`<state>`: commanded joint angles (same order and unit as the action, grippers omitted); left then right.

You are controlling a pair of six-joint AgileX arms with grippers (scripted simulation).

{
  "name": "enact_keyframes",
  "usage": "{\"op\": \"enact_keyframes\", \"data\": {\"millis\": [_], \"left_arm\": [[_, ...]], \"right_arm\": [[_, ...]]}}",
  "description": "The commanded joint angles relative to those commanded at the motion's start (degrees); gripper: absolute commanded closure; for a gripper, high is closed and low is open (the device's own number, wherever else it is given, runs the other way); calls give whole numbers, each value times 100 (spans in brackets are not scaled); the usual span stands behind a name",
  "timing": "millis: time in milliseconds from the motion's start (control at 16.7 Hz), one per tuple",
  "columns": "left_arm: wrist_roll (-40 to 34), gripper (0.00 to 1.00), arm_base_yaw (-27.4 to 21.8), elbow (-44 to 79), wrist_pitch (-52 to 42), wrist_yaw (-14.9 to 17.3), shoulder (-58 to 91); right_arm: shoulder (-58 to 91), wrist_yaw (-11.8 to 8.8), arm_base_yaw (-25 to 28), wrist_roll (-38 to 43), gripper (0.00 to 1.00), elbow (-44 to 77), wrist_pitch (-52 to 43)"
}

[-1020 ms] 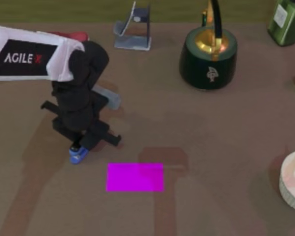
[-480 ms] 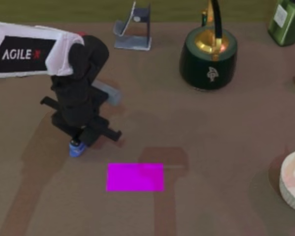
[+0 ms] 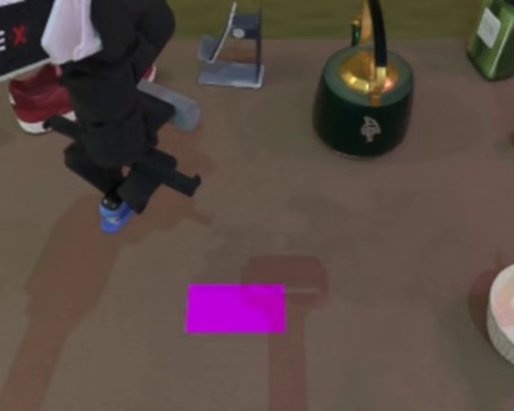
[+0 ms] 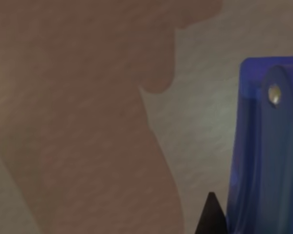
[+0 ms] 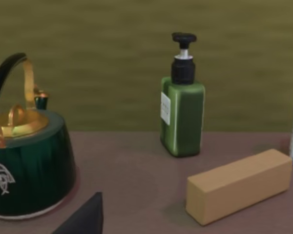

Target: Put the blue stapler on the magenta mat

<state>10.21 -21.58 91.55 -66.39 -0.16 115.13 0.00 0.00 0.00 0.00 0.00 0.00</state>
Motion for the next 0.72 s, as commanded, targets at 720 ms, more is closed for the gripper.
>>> {"op": "enact_keyframes", "data": {"millis": [720], "left_arm": [[-1651, 100, -339, -11, -220, -315, -131]], "right_arm": [[0, 0, 0, 0, 0, 0, 0]]}}
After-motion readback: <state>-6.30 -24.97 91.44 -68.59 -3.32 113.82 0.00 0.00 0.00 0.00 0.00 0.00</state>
